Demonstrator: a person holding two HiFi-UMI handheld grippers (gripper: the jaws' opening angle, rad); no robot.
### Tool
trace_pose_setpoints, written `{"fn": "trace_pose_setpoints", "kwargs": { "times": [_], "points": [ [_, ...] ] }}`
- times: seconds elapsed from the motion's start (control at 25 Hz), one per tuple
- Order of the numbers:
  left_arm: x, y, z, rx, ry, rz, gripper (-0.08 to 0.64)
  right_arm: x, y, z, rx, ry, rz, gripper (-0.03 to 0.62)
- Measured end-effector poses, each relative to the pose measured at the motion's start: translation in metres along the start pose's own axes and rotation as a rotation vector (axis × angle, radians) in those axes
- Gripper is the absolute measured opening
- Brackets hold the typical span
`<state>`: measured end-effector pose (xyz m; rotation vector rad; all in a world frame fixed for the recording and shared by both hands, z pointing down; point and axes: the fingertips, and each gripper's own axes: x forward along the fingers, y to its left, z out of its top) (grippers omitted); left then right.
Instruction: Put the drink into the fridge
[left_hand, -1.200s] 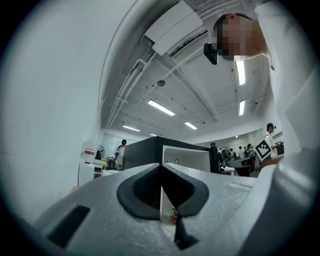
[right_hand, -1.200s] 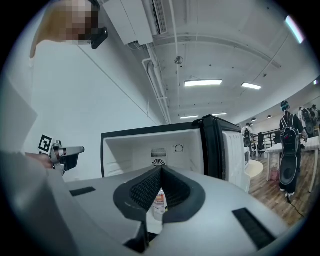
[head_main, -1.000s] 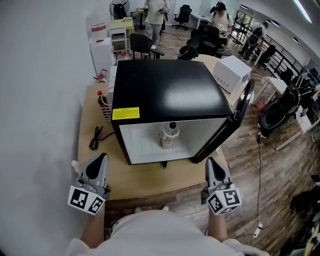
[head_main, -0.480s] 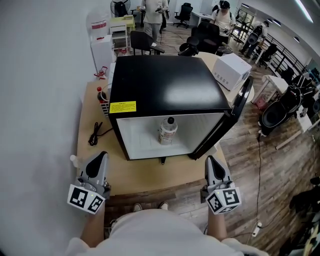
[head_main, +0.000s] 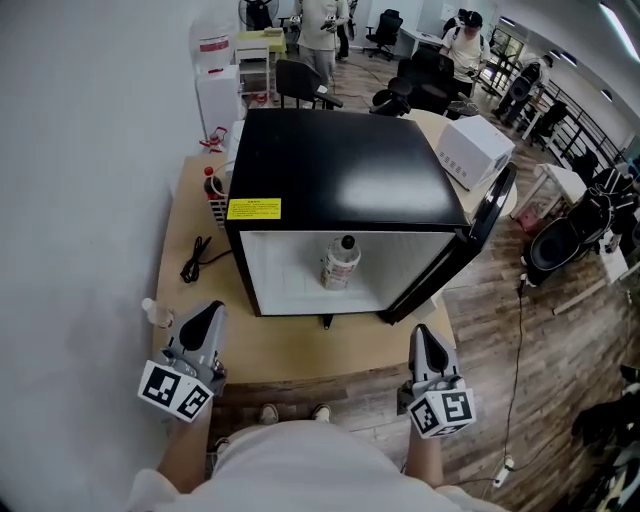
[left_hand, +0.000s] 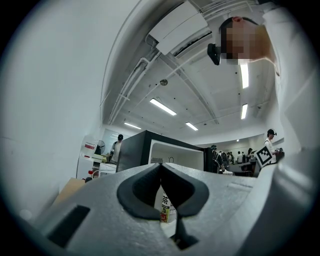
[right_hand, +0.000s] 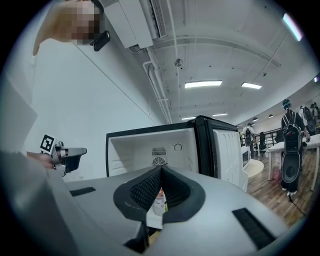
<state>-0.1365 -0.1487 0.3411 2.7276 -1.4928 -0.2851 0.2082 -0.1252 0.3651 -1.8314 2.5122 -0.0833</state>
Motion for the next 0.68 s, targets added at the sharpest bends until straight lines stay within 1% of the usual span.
{"fn": "trace_pose_setpoints", "kwargs": {
  "times": [0.2,0.4,0.68],
  "points": [
    [0.007,-0.017,0.002,0.029,-0.004,-0.028,0.015,0.0,0.001,-0.002,-0.003,-0.009,0.025,0.002],
    [0.012,-0.033,0.004,0.042,-0.007,-0.06,0.015,-0.003,-0.002,-0.004,-0.006,-0.008,0.027,0.002],
    [0.014,-0.036,-0.004,0.032,0.008,-0.06,0.015,-0.001,0.002,-0.004,-0.013,-0.013,0.042,0.002]
  ]
}}
